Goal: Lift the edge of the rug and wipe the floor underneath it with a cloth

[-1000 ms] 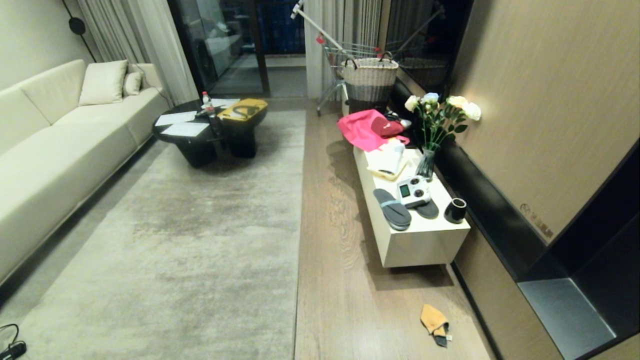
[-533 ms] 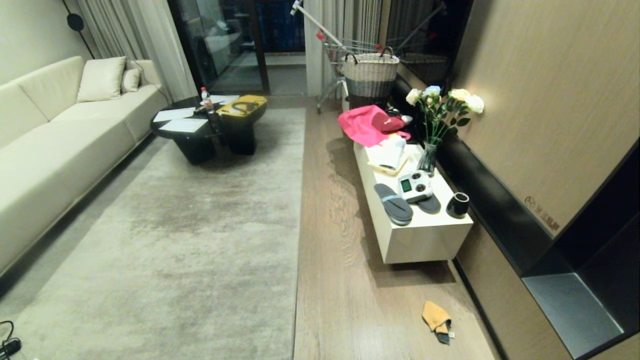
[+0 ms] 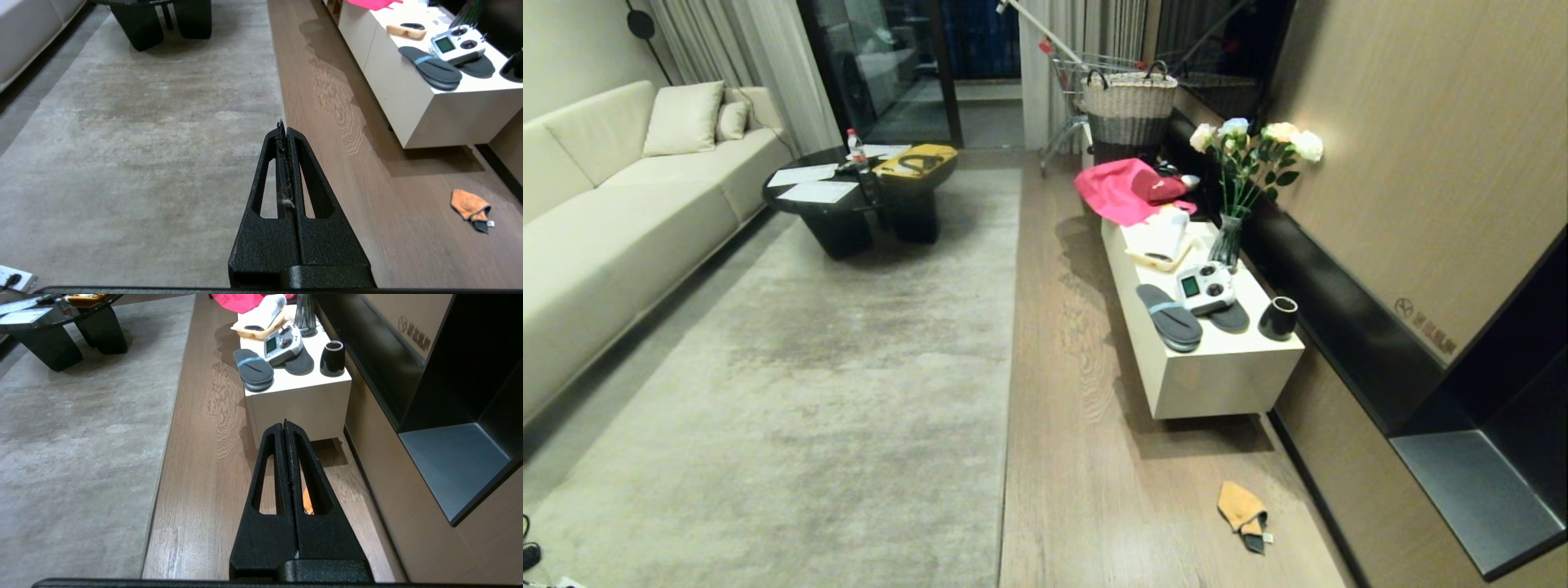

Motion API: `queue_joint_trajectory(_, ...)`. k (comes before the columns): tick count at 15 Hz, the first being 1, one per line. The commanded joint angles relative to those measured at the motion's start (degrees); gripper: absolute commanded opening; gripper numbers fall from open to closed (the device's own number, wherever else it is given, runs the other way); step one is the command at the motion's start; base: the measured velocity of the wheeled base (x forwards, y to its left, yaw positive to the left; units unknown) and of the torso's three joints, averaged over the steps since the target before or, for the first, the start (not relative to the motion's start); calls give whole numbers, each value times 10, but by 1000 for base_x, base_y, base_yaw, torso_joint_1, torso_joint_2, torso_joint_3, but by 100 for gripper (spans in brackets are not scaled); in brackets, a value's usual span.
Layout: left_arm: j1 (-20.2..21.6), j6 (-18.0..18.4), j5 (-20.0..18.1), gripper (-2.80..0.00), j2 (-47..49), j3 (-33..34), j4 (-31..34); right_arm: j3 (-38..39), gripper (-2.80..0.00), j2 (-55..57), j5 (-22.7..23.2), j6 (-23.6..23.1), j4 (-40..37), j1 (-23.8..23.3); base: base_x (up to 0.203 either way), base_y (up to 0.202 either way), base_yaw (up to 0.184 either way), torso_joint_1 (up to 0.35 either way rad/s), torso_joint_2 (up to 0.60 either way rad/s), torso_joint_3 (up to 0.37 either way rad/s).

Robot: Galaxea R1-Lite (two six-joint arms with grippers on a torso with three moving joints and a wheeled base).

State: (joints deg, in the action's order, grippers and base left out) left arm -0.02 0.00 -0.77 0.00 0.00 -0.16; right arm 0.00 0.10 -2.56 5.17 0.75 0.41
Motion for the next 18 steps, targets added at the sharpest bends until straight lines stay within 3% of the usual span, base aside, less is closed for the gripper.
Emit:
queue_joint_trajectory(1,0,0,0,-280,1,0,0,0,-280,1,0,0,4,0,0,0,0,-188,547,363)
queue_joint_trajectory(18,-1,0,0,-280,0,0,0,0,-280,1,0,0,4,0,0,0,0,-96,481,384)
